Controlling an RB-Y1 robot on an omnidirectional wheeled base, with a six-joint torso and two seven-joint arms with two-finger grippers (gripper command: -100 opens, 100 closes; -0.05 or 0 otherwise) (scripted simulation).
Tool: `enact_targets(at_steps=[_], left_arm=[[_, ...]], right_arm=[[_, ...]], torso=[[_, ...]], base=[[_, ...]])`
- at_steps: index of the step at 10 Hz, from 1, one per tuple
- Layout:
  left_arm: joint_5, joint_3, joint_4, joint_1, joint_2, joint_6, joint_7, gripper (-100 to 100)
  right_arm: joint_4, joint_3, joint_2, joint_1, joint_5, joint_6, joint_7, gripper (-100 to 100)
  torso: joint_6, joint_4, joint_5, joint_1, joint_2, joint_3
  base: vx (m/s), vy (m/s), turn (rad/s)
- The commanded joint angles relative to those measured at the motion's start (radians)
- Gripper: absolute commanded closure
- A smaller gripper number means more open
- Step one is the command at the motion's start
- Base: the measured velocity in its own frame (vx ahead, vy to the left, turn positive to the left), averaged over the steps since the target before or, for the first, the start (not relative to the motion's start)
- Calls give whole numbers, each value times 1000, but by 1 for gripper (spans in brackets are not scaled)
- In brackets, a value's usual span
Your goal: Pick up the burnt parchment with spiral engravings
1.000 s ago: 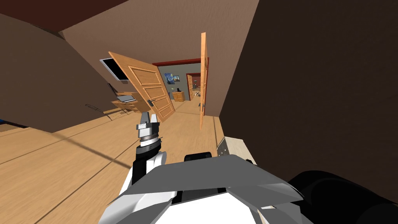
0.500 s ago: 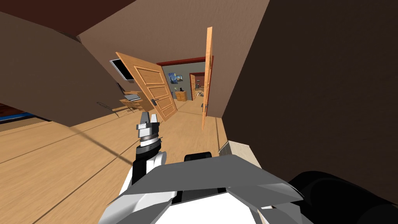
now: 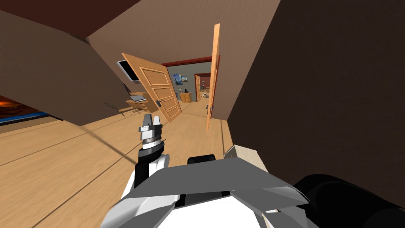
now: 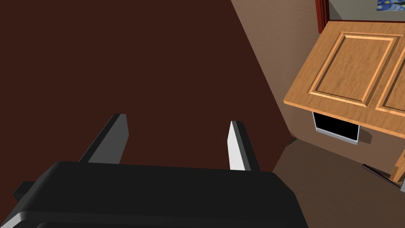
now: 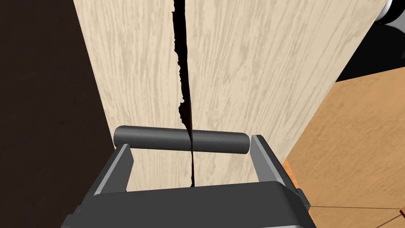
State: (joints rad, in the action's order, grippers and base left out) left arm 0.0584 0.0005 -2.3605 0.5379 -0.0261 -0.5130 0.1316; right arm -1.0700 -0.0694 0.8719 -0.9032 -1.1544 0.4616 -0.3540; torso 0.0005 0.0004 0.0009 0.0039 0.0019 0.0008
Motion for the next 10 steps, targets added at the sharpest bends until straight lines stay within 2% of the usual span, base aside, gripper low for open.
enact_targets(at_steps=[1,2,3,5,6,8,9,10], left_arm=[[0,0,0,0,0,0,0,0],[0,0,0,0,0,0,0,0],[0,0,0,0,0,0,0,0],[0,0,0,0,0,0,0,0],[0,0,0,0,0,0,0,0],[0,0,0,0,0,0,0,0],[0,0,0,0,0,0,0,0],[0,0,0,0,0,0,0,0]], right_arm=[[29,-21,-2,11,50,5,31,-100],[29,-21,-2,11,59,5,31,-100],[75,-62,-3,37,99,17,78,-100],[87,-62,-3,37,146,17,86,-100],[135,-103,-4,63,183,30,135,-100],[146,-103,-4,63,233,30,140,-100],[194,-144,-5,89,267,42,187,-100],[204,-144,-5,89,297,42,195,-100]], torso=[[0,0,0,0,0,0],[1,0,0,0,1,0],[1,0,0,0,1,0],[1,0,0,0,1,1],[1,0,0,0,1,0],[1,0,0,0,1,1],[1,0,0,0,1,0],[0,0,0,0,1,0]], base=[[-22,13,71],[-12,7,-18],[-20,12,105],[-14,10,46],[-22,17,118],[-15,11,37],[-19,17,129],[-19,14,72]])
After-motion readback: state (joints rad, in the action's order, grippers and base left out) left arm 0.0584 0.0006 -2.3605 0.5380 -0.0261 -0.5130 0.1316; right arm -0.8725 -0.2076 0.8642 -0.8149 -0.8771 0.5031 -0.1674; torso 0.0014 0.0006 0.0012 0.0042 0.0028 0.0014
